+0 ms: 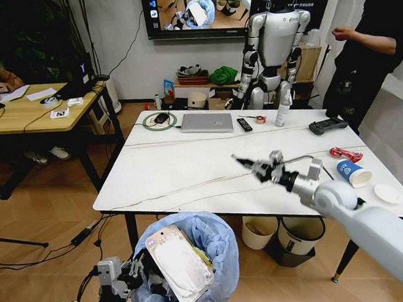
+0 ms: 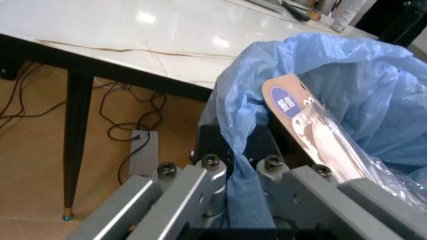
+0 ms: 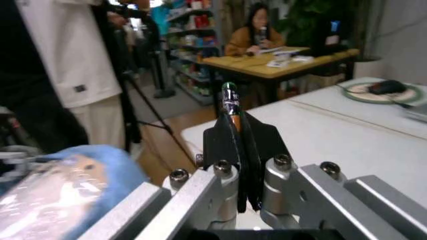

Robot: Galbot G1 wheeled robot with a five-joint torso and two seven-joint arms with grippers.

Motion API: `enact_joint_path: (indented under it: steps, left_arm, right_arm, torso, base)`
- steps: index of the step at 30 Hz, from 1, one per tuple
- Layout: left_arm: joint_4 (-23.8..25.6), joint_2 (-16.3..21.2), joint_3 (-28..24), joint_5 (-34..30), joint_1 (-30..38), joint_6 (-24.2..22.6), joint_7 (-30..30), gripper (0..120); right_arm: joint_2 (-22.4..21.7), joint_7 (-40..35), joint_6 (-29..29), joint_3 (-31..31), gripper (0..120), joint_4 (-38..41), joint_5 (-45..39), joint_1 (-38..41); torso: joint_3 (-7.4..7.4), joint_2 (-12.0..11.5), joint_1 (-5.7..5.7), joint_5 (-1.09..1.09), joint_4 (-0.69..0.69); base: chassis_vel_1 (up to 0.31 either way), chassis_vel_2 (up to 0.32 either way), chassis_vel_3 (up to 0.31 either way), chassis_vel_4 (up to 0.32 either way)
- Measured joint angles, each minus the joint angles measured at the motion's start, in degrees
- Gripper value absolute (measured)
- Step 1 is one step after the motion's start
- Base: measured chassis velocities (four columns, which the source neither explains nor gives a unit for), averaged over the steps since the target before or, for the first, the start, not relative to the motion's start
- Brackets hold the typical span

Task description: Pick up the trash bin and place the trash from the table into it.

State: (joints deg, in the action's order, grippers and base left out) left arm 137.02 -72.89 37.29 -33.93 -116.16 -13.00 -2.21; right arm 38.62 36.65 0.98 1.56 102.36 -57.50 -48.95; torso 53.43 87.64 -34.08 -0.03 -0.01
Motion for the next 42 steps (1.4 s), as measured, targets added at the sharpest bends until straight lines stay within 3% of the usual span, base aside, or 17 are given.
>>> enact_joint_path:
  steps: [6,13,28,42]
  left_arm:
    - [1.0,0.0,0.5,0.1,-0.8,0.0,0.0,0]
    - [1.6,0.1,0.7,0.2,-1.1,0.1,0.0,0]
    - [1.6,-0.1,0.5,0.0,-0.5,0.1,0.0,0]
    - [1.1,0.1,0.5,-0.3,-0.3,0.1,0.0,0]
  right_arm:
    - [-3.4,0.9,0.8,1.7,0,10.4,0.9,-5.0]
    - [-4.1,0.4,1.2,6.2,0,14.7,2.4,-5.6]
    - [-4.9,1.4,2.2,11.8,0,14.6,3.9,-4.8]
    - [-4.4,1.5,2.2,12.2,0,13.3,4.5,-4.7]
  torso:
    - [0.00,0.0,0.00,0.02,0.00]
    - [0.00,0.0,0.00,0.02,0.01]
    - [0.01,0.0,0.00,0.03,0.01]
    - [0.01,0.0,0.00,0.02,0.01]
  base:
    - [0.000,0.000,0.000,0.000]
    - [0.000,0.000,0.000,0.000]
    - [0.000,0.000,0.000,0.000]
    - [0.000,0.000,0.000,0.000]
